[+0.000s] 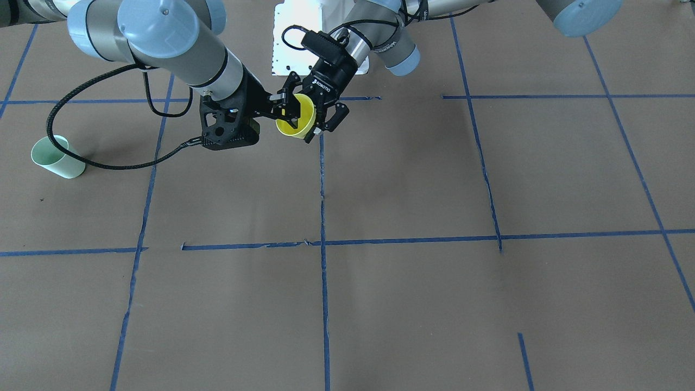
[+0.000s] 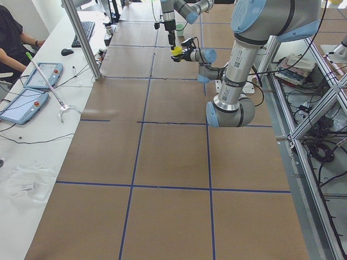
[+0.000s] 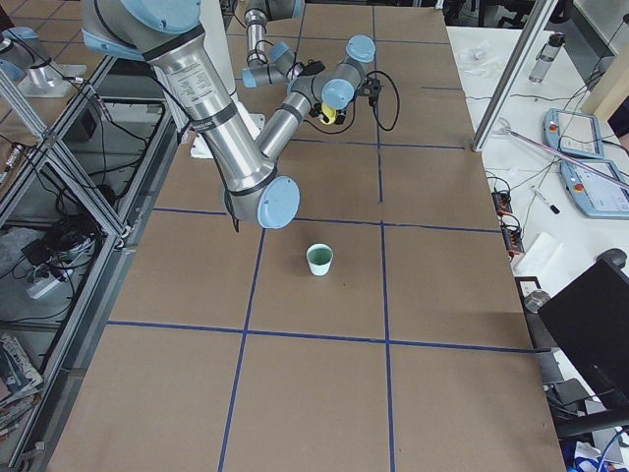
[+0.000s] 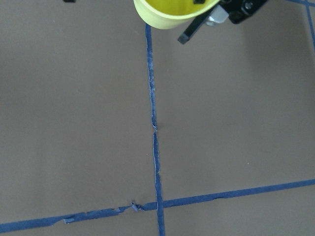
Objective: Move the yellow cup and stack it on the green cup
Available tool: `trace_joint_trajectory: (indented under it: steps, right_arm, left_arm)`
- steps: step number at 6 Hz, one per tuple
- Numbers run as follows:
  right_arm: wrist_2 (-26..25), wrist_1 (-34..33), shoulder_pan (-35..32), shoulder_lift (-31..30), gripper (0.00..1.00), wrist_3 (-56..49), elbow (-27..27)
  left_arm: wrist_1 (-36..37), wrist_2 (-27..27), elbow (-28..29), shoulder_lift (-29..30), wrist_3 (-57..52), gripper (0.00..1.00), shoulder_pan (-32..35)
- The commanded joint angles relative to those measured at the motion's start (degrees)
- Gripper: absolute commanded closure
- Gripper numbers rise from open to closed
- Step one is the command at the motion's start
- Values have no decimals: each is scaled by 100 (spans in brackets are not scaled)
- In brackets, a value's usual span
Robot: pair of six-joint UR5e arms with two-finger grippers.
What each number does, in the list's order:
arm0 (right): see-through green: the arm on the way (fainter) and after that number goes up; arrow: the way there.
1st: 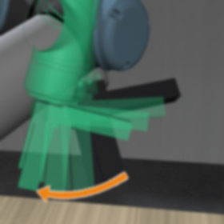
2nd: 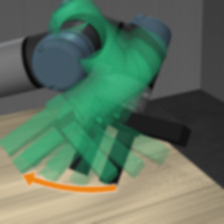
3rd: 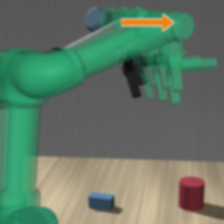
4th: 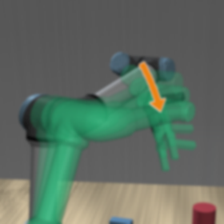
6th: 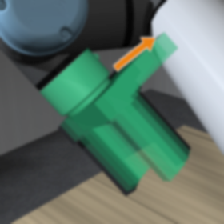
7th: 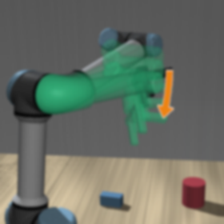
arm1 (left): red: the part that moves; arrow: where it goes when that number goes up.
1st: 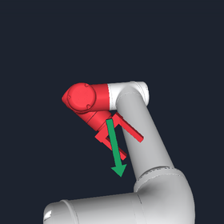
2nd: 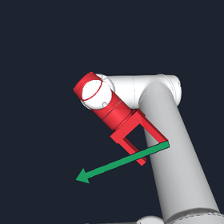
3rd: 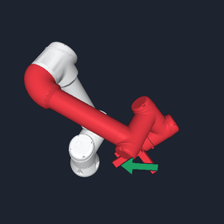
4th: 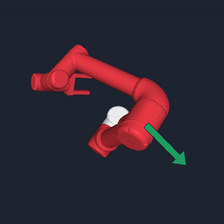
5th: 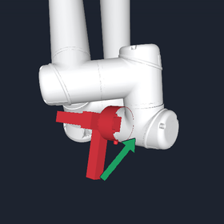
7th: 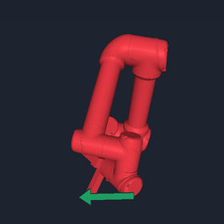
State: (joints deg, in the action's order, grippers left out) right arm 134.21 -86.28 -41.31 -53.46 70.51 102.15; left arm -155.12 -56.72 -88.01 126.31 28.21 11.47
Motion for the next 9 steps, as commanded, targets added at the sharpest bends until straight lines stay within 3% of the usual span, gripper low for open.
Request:
trace_joint_trajectory:
  steps: [1,2,3,4,5,7,9]
  right_arm:
    - [0,-2,27,46,26,6,-46]
    - [44,6,27,37,48,6,-28]
    - [44,15,27,37,79,6,-2]
    - [27,15,62,3,82,6,7]
    - [44,15,53,20,98,6,33]
    - [35,6,44,2,100,24,33]
    - [35,-63,-34,-50,100,24,103]
  left_arm:
    - [0,3,3,42,0,75,-22]
    - [0,3,12,43,0,74,-22]
    - [0,3,12,51,0,74,-22]
    - [0,3,3,51,0,71,-22]
    - [0,3,-5,60,0,62,-22]
    - [0,82,-41,95,17,27,-22]
    - [0,91,-41,113,9,7,-22]
